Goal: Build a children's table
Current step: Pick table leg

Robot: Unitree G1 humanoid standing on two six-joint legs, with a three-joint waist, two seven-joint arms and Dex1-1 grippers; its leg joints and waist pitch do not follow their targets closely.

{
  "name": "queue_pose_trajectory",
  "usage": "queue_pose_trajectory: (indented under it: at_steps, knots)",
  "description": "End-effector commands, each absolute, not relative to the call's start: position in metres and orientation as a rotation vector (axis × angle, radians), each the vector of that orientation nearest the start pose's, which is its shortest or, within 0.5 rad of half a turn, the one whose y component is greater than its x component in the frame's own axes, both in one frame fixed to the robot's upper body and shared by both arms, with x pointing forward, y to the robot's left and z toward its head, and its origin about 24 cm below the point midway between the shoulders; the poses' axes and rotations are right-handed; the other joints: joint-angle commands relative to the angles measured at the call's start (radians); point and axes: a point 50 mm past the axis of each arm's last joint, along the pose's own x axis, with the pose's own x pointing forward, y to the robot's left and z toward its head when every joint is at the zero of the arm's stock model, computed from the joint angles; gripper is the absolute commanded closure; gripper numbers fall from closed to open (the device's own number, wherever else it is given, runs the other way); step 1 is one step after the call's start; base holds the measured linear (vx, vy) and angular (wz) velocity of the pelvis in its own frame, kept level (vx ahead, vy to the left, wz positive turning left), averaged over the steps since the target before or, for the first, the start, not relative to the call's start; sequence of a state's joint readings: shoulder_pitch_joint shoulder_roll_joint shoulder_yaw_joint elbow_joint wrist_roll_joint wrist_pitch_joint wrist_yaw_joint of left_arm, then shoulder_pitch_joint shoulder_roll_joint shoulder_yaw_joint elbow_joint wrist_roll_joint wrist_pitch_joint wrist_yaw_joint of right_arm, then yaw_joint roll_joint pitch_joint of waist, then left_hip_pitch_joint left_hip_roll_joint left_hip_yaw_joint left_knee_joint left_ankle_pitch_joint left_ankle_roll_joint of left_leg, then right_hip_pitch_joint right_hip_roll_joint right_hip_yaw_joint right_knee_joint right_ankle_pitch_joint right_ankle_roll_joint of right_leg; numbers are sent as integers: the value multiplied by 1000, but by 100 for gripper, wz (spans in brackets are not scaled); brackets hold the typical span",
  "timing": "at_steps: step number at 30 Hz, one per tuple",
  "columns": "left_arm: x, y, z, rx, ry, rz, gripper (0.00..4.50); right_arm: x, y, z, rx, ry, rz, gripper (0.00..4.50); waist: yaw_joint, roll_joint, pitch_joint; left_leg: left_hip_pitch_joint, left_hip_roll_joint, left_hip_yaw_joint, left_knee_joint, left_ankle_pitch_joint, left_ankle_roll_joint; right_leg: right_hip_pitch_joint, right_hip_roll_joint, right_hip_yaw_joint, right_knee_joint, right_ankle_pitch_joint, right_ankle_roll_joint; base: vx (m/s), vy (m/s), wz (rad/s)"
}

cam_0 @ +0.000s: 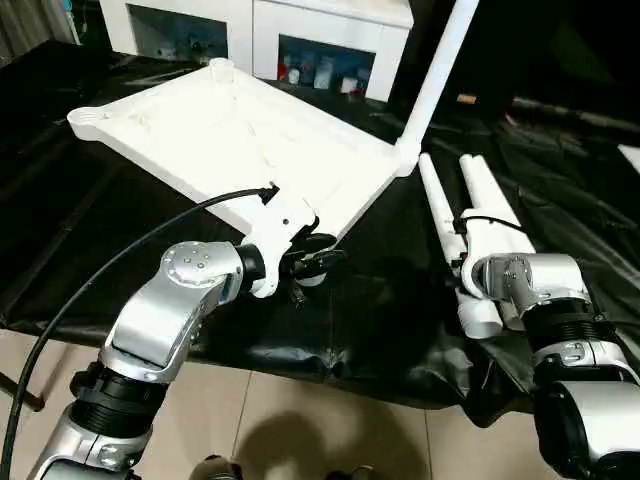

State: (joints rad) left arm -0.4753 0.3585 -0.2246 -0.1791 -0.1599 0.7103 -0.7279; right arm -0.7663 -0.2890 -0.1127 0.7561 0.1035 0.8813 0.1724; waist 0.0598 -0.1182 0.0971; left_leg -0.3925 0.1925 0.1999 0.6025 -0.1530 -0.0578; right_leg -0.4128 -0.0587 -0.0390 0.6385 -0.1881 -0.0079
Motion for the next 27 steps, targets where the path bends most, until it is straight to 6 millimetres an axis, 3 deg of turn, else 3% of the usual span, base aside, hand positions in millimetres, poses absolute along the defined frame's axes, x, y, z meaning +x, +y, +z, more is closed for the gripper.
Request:
queue_pose_trajectory:
  at_steps: [1, 4, 5, 8, 11, 12, 15, 17, 18, 19, 20, 21, 23, 25, 27]
  knots:
    - [293, 98, 131, 262, 233, -954, 282, 347, -211, 40, 34, 879, -2, 164, 1, 7, -88, 28, 34, -14, -59, -165, -60, 45, -67, 42, -75, -194, -137, 0, 0, 0]
    - [300, 100, 131, 290, 219, -871, 268, 345, -216, 37, 76, 856, -40, 179, 5, 6, -89, 28, 32, -14, -58, -170, -59, 44, -67, 42, -77, -202, -128, 0, 0, 0]
    - [300, 100, 131, 292, 218, -867, 243, 345, -217, 37, 78, 855, -41, 198, 4, 10, -89, 27, 33, -16, -59, -174, -61, 44, -66, 41, -77, -205, -122, 0, 0, 0]
    - [307, 102, 132, 245, 208, -792, 239, 344, -220, 39, 156, 787, -61, 208, 5, 12, -90, 28, 32, -17, -58, -182, -63, 43, -67, 40, -79, -209, -118, 0, 0, 0]
    - [311, 101, 134, 193, 198, -764, 200, 344, -221, 42, 207, 735, -67, 241, 5, 6, -93, 26, 31, -19, -59, -179, -56, 48, -65, 38, -78, -194, -122, 0, 0, 0]
    - [316, 101, 137, 193, 165, -720, 192, 344, -221, 46, 244, 684, -63, 253, 6, 14, -93, 28, 32, -19, -59, -190, -57, 43, -66, 38, -79, -199, -126, 0, 0, 0]
    - [323, 100, 140, 203, 120, -651, 173, 342, -224, 58, 324, 554, -62, 261, 8, 10, -93, 26, 32, -20, -61, -198, -45, 46, -66, 39, -84, -196, -111, 0, 0, 0]
    - [323, 98, 140, 197, 128, -662, 153, 340, -225, 60, 346, 530, -71, 267, 8, 13, -93, 26, 32, -22, -61, -194, -43, 45, -67, 37, -81, -197, -116, 0, 0, 0]
    - [323, 96, 139, 177, 136, -674, 151, 338, -225, 62, 366, 514, -75, 269, 7, 22, -93, 26, 31, -23, -62, -197, -45, 44, -68, 37, -80, -205, -121, 0, 0, 0]
    - [323, 96, 139, 177, 136, -674, 151, 338, -225, 62, 366, 514, -75, 269, 8, 19, -93, 27, 31, -20, -61, -198, -44, 43, -66, 38, -84, -203, -119, 0, 0, 0]
    - [324, 95, 138, 156, 148, -679, 136, 335, -225, 63, 377, 494, -75, 270, 8, 27, -92, 27, 31, -22, -62, -201, -47, 43, -66, 38, -81, -199, -123, 0, 0, 0]
    - [325, 91, 139, 87, 171, -695, 108, 331, -225, 72, 375, 392, -58, 272, 11, 31, -90, 29, 30, -20, -61, -211, -48, 40, -67, 40, -86, -191, -120, 0, 0, 0]
    - [326, 90, 141, 50, 176, -705, 106, 329, -226, 79, 372, 316, -53, 272, 12, 26, -92, 26, 30, -23, -63, -209, -39, 45, -67, 37, -83, -185, -128, 0, 0, 0]
    - [324, 84, 149, -52, 152, -766, 73, 320, -231, 101, 397, 148, -55, 272, 14, 22, -91, 24, 30, -20, -62, -208, -32, 46, -69, 38, -85, -191, -128, 0, 0, 0]
    - [321, 81, 154, -93, 138, -804, 60, 315, -233, 111, 428, 78, -41, 272, 19, 24, -92, 26, 32, -21, -62, -187, -17, 43, -67, 37, -81, -158, -137, 0, 0, 0]
